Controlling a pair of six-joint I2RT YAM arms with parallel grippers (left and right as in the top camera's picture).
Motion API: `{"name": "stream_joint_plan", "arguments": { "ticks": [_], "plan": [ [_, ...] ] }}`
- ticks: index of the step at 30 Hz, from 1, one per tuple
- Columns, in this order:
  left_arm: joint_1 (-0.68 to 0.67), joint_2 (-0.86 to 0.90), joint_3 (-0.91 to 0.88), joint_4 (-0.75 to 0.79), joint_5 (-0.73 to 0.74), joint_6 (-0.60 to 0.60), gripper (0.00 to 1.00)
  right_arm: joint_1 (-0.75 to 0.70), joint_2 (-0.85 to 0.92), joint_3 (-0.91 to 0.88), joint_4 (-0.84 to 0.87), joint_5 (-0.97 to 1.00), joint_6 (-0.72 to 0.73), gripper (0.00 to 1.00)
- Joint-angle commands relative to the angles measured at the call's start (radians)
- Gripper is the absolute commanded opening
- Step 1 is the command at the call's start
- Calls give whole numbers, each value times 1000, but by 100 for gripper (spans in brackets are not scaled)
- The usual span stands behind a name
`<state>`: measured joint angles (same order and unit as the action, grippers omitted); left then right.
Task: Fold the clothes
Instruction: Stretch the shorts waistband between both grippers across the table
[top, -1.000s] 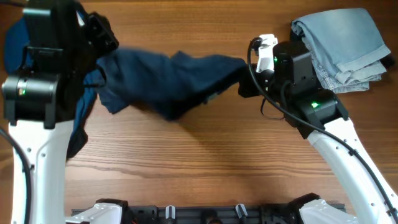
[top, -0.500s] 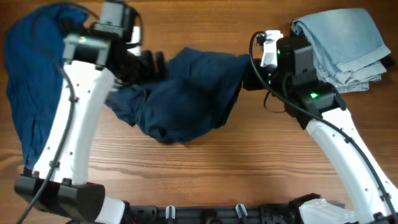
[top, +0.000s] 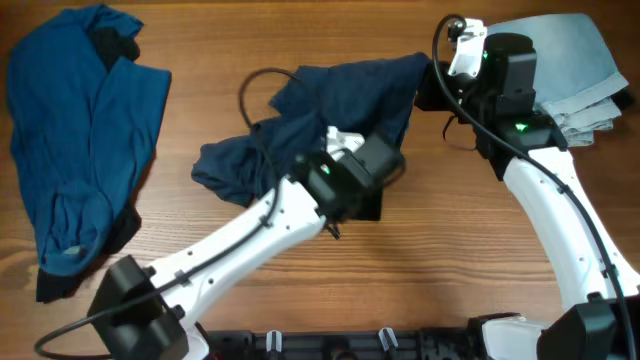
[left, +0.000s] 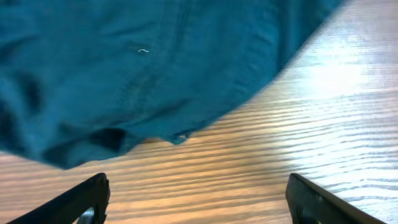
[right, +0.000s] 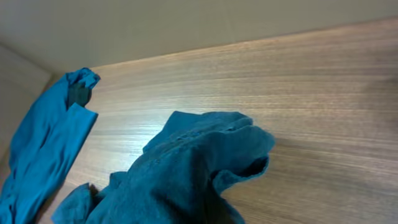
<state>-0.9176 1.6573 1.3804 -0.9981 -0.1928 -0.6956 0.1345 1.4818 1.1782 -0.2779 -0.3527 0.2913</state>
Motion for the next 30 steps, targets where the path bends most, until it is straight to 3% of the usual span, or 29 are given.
{"name": "stream_joint_plan", "arguments": {
  "ticks": [1,6,8,14,17,21,24,28,30],
  "plan": [
    [-31,2,-82,140,-77,-24,89,-2,16,0,21,-31,25,4],
    [-39,102,-101,287,-91,-14,89,-38,16,0,35,-70,27,4],
    [-49,165,-101,340,-159,10,89,-60,16,0,34,-98,42,4],
    [-49,247,-101,341,-254,10,86,-126,16,0,37,-129,52,4],
    [-48,251,-101,291,-415,11,77,-152,16,0,55,-200,52,4],
    [-42,263,-101,314,-441,11,56,-156,16,0,57,-225,52,4],
    [-18,277,-101,291,-441,11,4,-156,16,0,53,-225,49,4],
    [52,202,-61,162,-419,-1,4,-156,16,0,42,-215,22,4],
    [133,47,4,73,-374,-1,4,-157,15,0,27,-194,15,4]
  ]
}}
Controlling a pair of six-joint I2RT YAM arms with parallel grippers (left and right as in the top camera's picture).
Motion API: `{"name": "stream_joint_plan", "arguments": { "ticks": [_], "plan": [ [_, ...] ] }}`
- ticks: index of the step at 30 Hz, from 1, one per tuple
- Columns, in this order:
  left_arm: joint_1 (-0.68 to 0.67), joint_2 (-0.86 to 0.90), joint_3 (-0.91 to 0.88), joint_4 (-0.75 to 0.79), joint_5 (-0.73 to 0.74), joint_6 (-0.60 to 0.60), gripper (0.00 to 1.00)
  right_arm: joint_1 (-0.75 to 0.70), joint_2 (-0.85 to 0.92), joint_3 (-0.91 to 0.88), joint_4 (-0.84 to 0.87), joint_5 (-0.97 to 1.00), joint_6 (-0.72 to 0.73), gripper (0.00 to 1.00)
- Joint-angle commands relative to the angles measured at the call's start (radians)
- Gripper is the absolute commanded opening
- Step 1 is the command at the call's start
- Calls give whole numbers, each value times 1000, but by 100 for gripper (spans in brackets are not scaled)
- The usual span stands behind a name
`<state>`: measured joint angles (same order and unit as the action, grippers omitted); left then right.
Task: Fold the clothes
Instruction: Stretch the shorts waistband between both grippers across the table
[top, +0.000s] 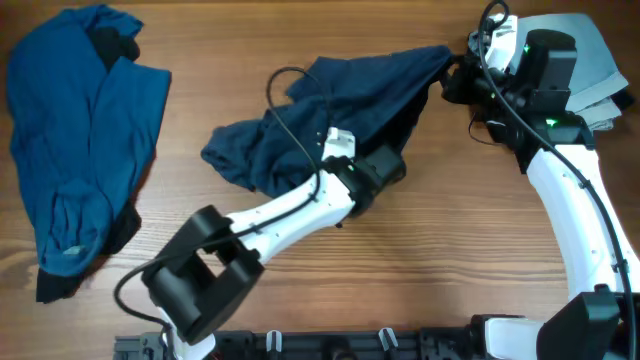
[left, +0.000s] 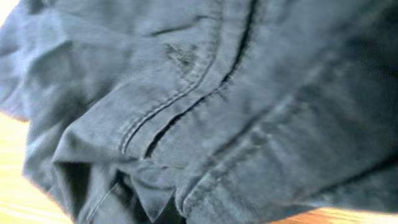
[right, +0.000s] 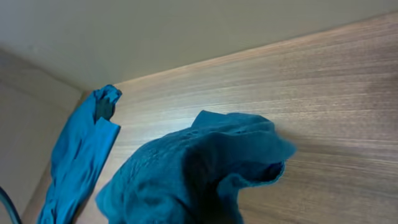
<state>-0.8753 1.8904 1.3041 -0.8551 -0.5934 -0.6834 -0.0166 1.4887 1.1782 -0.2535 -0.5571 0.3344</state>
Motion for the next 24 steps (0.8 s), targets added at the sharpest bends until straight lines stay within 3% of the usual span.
{"name": "stream_joint_plan", "arguments": {
  "ticks": [1,4,8,14,17,20,24],
  "plan": [
    [135,-269,98,-79,40,-13,4,-5,7,0,-2,15,-29,4],
    [277,-515,103,-73,53,2,4,-5,-13,35,-95,100,-80,4],
    [419,-733,103,60,51,165,4,-5,-106,170,-334,278,-155,4],
    [442,-822,104,268,-16,262,4,-5,-206,394,-640,359,-202,4],
    [442,-846,104,314,-158,346,17,-6,-222,530,-754,402,-201,4],
    [442,-892,104,360,-190,414,17,-5,-221,615,-823,404,-203,4],
    [461,-961,105,372,-219,451,4,-27,-226,642,-888,400,-174,4]
  ]
}}
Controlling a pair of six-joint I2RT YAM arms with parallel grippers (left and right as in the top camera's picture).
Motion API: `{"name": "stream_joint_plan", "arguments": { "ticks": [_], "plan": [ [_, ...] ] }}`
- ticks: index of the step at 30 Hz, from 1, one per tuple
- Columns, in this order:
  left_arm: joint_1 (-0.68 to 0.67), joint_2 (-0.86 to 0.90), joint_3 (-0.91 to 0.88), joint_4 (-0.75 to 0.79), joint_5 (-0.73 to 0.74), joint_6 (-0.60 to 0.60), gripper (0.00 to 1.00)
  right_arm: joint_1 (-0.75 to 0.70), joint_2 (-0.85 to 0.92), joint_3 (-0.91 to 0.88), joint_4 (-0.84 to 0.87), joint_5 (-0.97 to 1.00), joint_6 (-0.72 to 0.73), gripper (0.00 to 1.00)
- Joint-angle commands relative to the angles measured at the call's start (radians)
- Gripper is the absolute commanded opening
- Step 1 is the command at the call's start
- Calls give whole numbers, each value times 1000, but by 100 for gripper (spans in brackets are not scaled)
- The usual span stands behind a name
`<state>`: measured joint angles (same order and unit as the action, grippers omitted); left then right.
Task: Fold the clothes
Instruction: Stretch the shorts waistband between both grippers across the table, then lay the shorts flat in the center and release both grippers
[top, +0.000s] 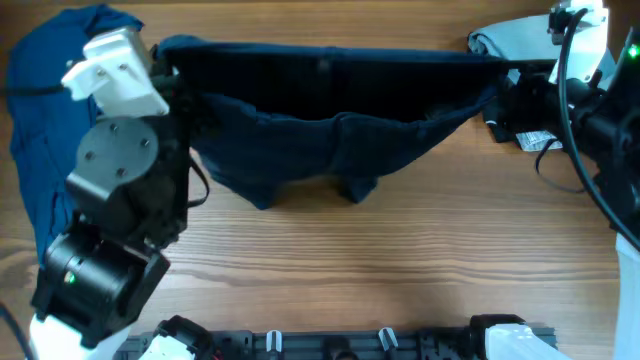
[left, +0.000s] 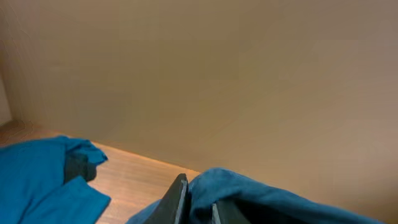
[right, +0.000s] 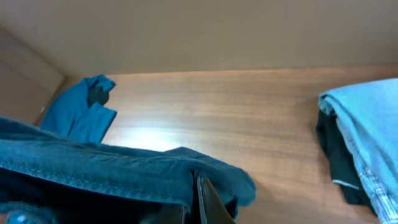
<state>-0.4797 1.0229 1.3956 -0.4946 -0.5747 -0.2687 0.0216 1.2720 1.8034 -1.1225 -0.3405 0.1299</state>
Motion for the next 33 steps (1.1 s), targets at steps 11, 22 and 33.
{"name": "stream_joint_plan", "arguments": {
  "ticks": [11,22,33],
  "plan": [
    [173,-151,58,226,-257,187,4,-174,-16,306,-211,139,3,4],
    [-52,-288,170,-255,-233,-40,4,-174,-29,529,-485,91,56,4],
    [77,85,162,-366,-404,-198,4,-172,412,526,-404,66,-2,4]
  ]
}}
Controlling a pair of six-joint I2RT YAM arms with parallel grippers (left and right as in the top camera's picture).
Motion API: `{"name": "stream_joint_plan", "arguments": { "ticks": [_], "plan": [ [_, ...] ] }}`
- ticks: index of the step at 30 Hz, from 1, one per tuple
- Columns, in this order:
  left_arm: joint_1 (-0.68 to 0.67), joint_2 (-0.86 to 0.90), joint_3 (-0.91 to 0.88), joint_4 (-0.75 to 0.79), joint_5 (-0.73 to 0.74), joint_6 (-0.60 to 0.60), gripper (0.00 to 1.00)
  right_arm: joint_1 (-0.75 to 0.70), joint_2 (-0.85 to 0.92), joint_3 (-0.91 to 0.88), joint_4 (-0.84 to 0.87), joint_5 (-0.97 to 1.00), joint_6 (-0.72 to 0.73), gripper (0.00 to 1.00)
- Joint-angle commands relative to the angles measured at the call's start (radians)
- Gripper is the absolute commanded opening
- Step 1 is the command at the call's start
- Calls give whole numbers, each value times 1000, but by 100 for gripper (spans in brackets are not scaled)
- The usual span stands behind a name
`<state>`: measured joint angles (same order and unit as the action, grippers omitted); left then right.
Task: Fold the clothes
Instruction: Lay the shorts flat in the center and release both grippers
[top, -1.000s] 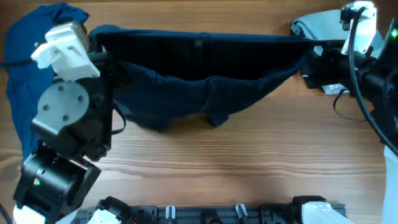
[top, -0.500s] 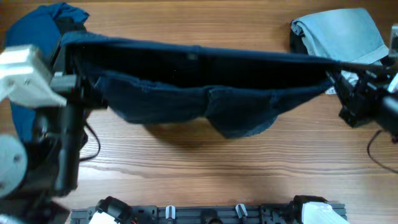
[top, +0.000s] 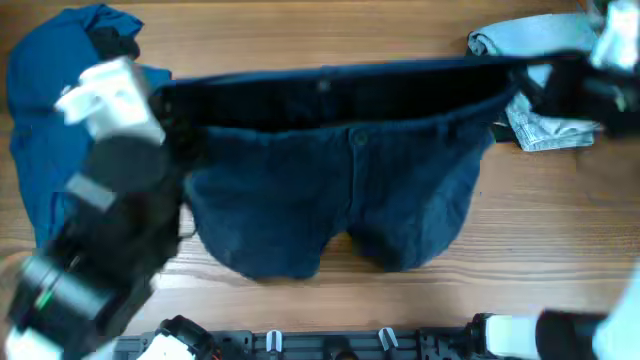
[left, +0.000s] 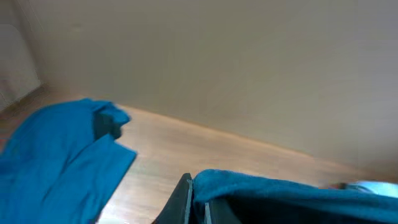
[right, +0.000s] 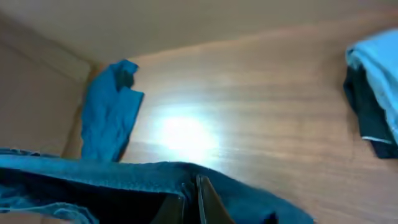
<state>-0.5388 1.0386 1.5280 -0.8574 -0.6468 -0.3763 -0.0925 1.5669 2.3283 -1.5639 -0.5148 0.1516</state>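
Note:
Dark navy shorts (top: 330, 190) hang spread wide above the table, waistband stretched straight between both arms, legs dangling toward the front edge. My left gripper (left: 198, 202) is shut on the waistband's left end, with the blue cloth (left: 280, 193) folded over its fingers. My right gripper (right: 189, 199) is shut on the waistband's right end (right: 124, 174). In the overhead view the left arm (top: 110, 200) is large and blurred at the left, the right arm (top: 590, 85) at the far right.
A bright blue garment (top: 60, 120) lies crumpled at the far left, also in the wrist views (left: 56, 155) (right: 109, 112). A folded pile of light blue and grey clothes (top: 540, 60) sits at the back right corner (right: 379, 93). A wall runs behind the table.
Both arms have lifted the waistband higher and nearer the camera. The shorts now hang fully open, both legs showing flat, where they were bunched under the band.
The shorts lay crumpled mid-table with my right gripper holding one end and my left open over the cloth. Then my left was down in the fabric. Later both grippers held the waistband stretched across the table, and now the shorts hang spread out.

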Motion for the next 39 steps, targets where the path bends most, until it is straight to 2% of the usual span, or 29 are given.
{"name": "stream_joint_plan", "arguments": {
  "ticks": [1,6,9,13,14,15,16,17,23,25,28,30,32,34,37,39],
  "plan": [
    [197,154,30,14,-287,-104,4,-56,171,2,65,221,-26,4],
    [431,503,30,214,-36,-103,4,-35,399,0,269,177,-75,5],
    [491,700,30,383,49,-104,4,5,542,0,401,177,-78,4],
    [495,903,30,629,65,-103,6,56,734,0,587,192,-69,4],
    [495,935,30,669,83,-104,15,64,766,0,626,192,-68,4],
    [496,976,30,723,103,-104,56,77,815,0,695,203,-34,9],
    [496,1010,30,774,111,-103,100,92,859,0,781,199,-28,80],
    [496,1015,30,777,116,-101,100,99,868,0,808,199,-27,99],
    [498,978,32,784,183,-9,100,104,808,1,843,198,-21,99],
    [497,956,32,786,262,32,100,106,776,1,795,198,-26,100],
    [497,955,32,753,261,32,100,121,770,1,686,190,-74,99],
    [492,933,32,709,270,32,100,133,769,1,597,114,-137,99],
    [477,863,32,605,350,32,100,135,769,1,500,25,-156,100],
    [448,752,32,428,468,32,100,133,769,1,364,-29,-198,99],
    [404,631,32,222,567,27,100,135,770,-8,256,45,-221,88],
    [385,565,32,108,593,-33,100,135,770,-39,196,111,-229,82]
  ]
}}
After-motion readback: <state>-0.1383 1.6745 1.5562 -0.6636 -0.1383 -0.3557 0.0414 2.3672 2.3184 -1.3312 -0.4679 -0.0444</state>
